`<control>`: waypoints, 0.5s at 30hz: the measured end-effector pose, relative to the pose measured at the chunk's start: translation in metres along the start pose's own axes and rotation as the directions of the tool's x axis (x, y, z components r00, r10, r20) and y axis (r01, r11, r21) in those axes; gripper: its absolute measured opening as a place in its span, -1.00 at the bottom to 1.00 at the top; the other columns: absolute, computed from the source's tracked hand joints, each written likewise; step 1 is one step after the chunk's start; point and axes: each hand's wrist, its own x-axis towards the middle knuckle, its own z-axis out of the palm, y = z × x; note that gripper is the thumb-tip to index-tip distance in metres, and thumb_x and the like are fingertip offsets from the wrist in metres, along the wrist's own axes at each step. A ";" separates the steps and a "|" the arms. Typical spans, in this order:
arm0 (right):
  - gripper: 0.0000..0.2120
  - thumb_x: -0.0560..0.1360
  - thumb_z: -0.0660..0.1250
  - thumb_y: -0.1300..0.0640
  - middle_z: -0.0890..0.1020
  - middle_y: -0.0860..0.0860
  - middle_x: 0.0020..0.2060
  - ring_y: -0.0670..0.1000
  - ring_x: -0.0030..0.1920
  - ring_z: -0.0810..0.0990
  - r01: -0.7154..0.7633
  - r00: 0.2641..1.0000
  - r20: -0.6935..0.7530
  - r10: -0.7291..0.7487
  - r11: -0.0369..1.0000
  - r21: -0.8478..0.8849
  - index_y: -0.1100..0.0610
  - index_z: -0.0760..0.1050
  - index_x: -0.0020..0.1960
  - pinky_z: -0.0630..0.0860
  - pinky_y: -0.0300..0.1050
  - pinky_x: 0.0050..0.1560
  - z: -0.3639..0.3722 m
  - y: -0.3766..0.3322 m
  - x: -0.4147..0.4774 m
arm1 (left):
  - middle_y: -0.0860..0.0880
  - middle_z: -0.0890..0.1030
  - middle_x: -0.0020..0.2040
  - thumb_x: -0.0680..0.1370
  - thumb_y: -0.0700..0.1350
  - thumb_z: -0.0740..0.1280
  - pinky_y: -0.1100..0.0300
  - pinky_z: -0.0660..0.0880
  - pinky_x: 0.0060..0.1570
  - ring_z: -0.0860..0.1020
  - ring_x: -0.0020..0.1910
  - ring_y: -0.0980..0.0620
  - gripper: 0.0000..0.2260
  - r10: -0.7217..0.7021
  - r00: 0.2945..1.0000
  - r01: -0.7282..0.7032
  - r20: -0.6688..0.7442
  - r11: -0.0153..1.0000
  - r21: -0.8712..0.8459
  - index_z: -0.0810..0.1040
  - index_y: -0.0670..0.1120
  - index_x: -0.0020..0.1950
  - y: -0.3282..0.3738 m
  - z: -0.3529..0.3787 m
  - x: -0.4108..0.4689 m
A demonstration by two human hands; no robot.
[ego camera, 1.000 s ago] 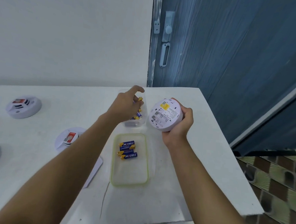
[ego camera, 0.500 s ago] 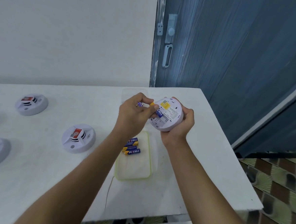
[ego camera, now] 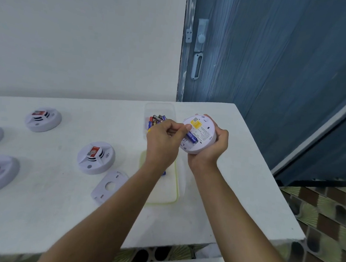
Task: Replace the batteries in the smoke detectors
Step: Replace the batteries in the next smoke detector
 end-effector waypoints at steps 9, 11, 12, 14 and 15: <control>-0.63 0.55 0.07 0.01 0.64 0.12 -0.03 0.15 -0.05 0.60 0.013 1.000 0.000 -0.013 1.000 -0.028 0.15 0.57 0.12 0.58 -0.10 -0.12 0.003 0.000 -0.008 | 0.04 0.64 -0.20 0.52 0.07 0.40 0.30 0.43 -0.16 0.56 -0.16 0.11 -0.76 0.071 0.996 -0.065 -0.045 0.989 0.135 0.65 -0.09 -0.18 -0.018 0.006 -0.010; -0.62 0.57 0.03 0.03 0.64 0.13 -0.05 0.15 -0.05 0.60 0.010 1.000 0.013 -0.010 1.000 -0.023 0.16 0.56 0.12 0.58 -0.10 -0.12 0.002 0.000 -0.008 | 0.05 0.63 -0.19 0.53 0.07 0.40 0.36 0.42 -0.16 0.55 -0.15 0.14 -0.76 0.085 0.995 -0.076 -0.055 0.986 0.147 0.66 -0.09 -0.17 -0.016 0.006 -0.010; -0.62 0.58 0.02 0.03 0.64 0.13 -0.06 0.15 -0.05 0.60 0.009 1.000 0.018 -0.008 1.000 -0.019 0.16 0.56 0.12 0.59 -0.11 -0.13 0.003 0.000 -0.008 | 0.06 0.62 -0.19 0.53 0.07 0.39 0.37 0.40 -0.17 0.54 -0.14 0.16 -0.75 0.096 0.994 -0.086 -0.061 0.985 0.153 0.66 -0.09 -0.17 -0.016 0.007 -0.010; -0.62 0.58 0.03 0.03 0.64 0.12 -0.06 0.15 -0.05 0.60 0.004 1.000 0.019 -0.004 1.000 -0.014 0.16 0.56 0.11 0.59 -0.10 -0.13 0.005 0.000 -0.008 | 0.10 0.60 -0.22 0.54 0.06 0.38 0.35 0.40 -0.16 0.53 -0.15 0.16 -0.75 0.127 0.989 -0.114 -0.072 0.980 0.162 0.66 -0.09 -0.18 -0.015 0.008 -0.011; -0.62 0.57 0.03 0.03 0.64 0.13 -0.06 0.15 -0.05 0.60 0.003 1.000 0.021 -0.003 1.000 -0.011 0.16 0.56 0.11 0.60 -0.10 -0.13 0.006 0.001 -0.007 | 0.12 0.59 -0.24 0.55 0.05 0.38 0.31 0.41 -0.15 0.52 -0.15 0.15 -0.76 0.148 0.986 -0.134 -0.075 0.977 0.168 0.66 -0.09 -0.19 -0.014 0.008 -0.011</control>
